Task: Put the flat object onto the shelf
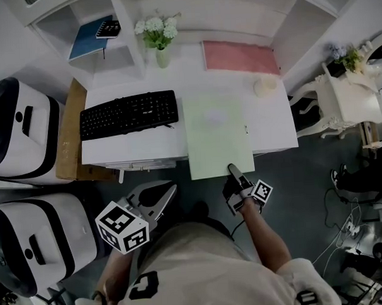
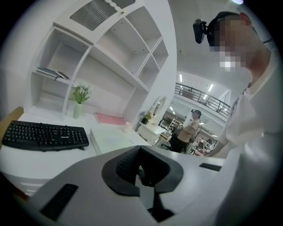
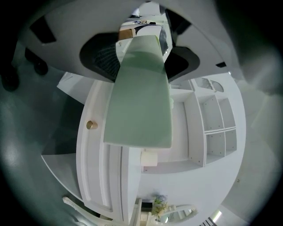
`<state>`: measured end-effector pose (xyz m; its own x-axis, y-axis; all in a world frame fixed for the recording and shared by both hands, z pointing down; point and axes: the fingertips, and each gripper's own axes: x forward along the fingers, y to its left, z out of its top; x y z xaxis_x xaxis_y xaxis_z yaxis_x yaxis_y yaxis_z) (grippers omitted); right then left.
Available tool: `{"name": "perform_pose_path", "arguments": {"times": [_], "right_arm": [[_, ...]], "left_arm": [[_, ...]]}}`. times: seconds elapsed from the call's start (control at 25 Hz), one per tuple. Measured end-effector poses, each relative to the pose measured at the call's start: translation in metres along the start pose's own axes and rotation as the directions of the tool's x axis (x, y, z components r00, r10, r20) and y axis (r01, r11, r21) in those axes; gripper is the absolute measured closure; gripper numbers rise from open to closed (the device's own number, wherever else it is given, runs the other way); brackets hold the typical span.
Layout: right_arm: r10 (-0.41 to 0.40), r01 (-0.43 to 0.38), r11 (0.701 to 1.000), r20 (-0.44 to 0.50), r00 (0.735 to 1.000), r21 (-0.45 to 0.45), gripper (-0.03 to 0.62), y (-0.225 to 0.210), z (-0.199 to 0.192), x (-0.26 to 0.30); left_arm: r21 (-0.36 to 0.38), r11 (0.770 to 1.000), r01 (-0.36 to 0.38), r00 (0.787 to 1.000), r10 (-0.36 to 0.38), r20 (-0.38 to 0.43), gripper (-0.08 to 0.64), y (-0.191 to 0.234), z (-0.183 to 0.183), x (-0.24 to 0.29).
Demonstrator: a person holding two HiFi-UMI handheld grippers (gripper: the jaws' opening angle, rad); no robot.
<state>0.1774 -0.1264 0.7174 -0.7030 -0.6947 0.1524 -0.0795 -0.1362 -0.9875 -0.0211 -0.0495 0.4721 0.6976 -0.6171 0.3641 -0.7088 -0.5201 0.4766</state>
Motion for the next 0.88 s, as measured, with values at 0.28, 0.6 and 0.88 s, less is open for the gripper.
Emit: {"name": "perform_pose_path", "arguments": {"times": [0.28,0.6,0.88], "right_arm": [[-0.002,0.002,1.000,-0.006,1.000,-0.001,0.279,-0.002,0.000,-0.001],[-0.001,0.001,1.000,-0.030,1.000,0.015,0.282,-0.001,0.000,-0.001],[0.004,-0.003,1.000,-0.044,0.999,0.031,0.287,0.001,0.003,0.001]], "left_arm": [[-0.005,1.000,-0.028,0.999,0.028,0.015,0.546,-0.001,-0.003,-0.005],[-0.018,0.998,-0.064,0.997,0.064,0.043,0.546,-0.004,-0.004,-0.010],[-0.017,0.995,-0.093,0.994,0.094,0.064,0.546,-0.004,-0.002,-0.015]]}}
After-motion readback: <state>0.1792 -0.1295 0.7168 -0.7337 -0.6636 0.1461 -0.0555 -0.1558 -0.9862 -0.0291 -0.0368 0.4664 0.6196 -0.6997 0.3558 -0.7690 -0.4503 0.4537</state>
